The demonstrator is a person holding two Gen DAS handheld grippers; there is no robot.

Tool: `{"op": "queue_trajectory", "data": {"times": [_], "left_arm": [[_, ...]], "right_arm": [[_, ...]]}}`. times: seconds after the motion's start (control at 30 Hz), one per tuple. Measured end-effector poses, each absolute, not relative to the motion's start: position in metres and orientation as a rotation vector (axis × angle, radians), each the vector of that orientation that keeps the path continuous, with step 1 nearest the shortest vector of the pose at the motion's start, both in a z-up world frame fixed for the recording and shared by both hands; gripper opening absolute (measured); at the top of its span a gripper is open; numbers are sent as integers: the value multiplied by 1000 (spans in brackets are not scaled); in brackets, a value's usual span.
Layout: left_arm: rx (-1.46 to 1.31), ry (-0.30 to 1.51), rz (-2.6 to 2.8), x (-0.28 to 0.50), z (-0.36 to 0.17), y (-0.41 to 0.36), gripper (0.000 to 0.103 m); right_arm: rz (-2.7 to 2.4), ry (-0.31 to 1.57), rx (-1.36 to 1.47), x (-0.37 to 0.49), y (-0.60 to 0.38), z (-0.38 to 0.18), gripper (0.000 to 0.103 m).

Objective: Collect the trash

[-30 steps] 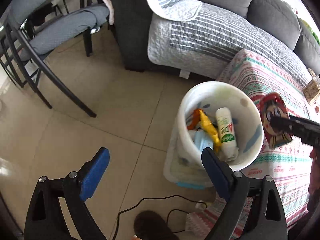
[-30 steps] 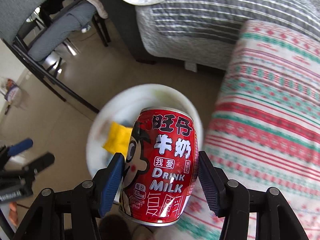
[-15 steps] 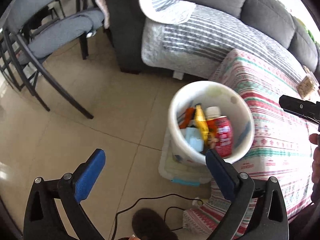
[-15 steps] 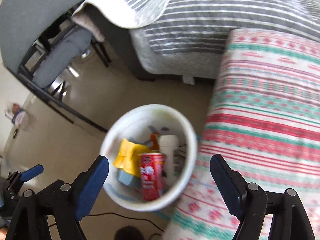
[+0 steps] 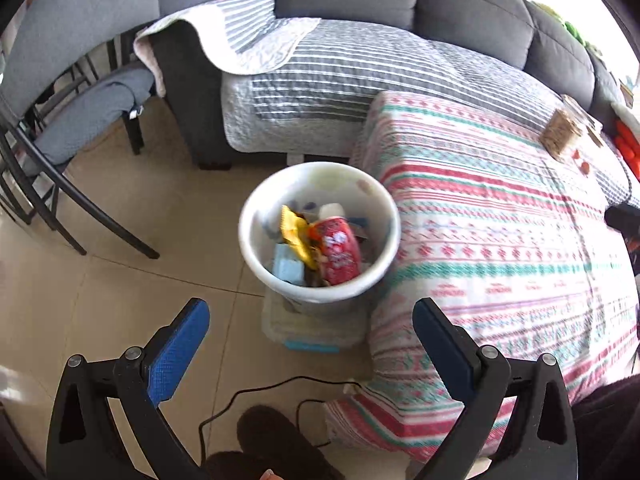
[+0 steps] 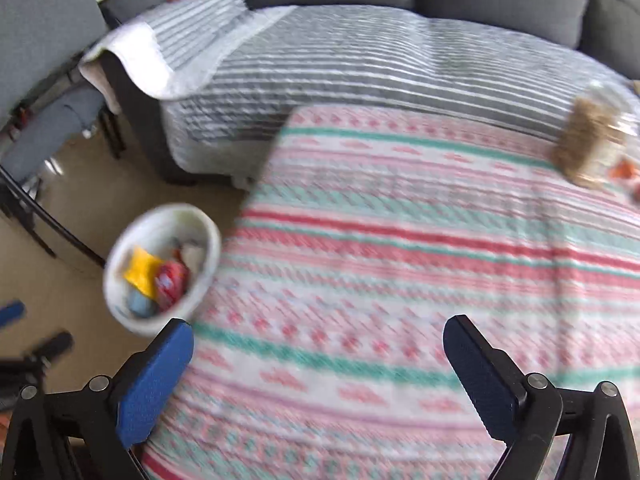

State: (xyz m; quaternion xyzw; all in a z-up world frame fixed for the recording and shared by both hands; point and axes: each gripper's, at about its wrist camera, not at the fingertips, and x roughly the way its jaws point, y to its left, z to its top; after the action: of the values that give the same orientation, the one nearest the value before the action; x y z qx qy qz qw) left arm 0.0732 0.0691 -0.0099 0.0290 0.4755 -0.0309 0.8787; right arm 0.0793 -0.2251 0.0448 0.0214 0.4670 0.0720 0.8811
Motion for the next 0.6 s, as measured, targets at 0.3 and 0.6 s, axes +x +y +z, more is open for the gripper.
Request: {"op": "queue_trajectory", "data": {"times": [0.3, 0.6], "left_arm": [[48, 902, -16, 26, -2, 36, 103], [56, 874, -23, 14, -7, 17, 103]], "right_arm": [[20, 975, 83, 13, -260, 8, 102], [-71, 881, 64, -8, -269, 10, 102]]}}
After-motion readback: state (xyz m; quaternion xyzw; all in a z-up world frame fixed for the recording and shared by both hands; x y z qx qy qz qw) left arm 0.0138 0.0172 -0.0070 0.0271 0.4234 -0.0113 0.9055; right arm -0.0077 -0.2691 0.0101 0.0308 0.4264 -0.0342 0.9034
